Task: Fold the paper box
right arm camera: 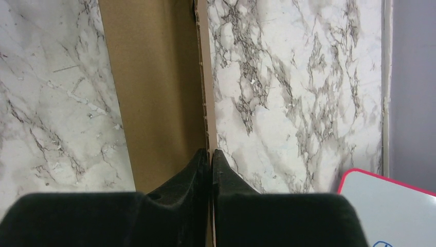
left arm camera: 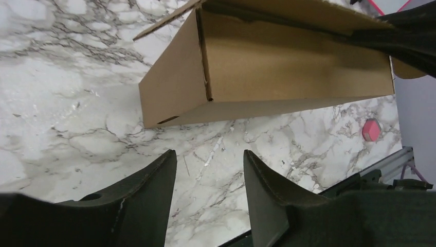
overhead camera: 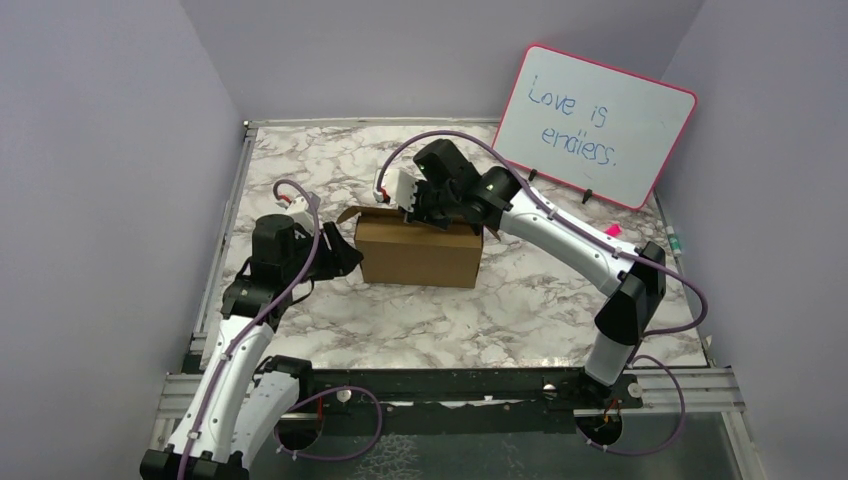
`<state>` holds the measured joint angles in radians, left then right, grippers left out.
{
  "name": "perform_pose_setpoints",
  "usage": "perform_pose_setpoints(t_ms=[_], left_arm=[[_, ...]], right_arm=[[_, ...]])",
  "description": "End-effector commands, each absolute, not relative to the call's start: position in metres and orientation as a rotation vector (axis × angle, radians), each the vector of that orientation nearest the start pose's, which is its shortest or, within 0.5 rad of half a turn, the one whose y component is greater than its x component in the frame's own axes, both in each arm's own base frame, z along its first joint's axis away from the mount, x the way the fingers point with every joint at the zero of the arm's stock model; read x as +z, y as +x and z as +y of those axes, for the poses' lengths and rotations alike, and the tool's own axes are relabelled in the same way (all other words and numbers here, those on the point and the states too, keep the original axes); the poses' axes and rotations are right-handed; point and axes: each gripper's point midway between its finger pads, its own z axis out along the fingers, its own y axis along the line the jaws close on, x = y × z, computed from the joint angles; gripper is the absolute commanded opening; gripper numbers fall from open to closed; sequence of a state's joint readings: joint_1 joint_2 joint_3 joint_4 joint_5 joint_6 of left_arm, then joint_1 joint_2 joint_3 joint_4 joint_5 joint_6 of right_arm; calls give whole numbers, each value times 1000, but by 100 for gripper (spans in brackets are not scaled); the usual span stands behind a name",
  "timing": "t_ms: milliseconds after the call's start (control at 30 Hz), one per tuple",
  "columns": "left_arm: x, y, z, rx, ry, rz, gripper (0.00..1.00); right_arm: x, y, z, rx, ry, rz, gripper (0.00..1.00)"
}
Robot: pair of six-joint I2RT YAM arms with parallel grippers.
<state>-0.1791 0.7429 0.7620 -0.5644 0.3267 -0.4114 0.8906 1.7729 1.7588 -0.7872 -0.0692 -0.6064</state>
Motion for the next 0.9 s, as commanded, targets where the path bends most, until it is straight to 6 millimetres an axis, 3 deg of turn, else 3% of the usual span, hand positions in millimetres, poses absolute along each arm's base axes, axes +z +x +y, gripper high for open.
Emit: perform_pose_setpoints(t_ms=[0,400,567,667,867], left_arm=[[202,232,-139,-878,-54,2117,50],[173,263,-142,-888,-215,2050,44],[169,269,-152,-890,-233,2046,44],[174,273,-168,-883,-233,2014,44],[183,275,-165,-855,-237,1975,44]], right_arm=[[203,287,352,276,-1705,1774,10],[201,272,356,363,-1766,1731,9],[202,270,357,382,-1780,1709,9],[199,267,363,415,-1808,1700,9],[198,281,359,329,-1761,1729,11]])
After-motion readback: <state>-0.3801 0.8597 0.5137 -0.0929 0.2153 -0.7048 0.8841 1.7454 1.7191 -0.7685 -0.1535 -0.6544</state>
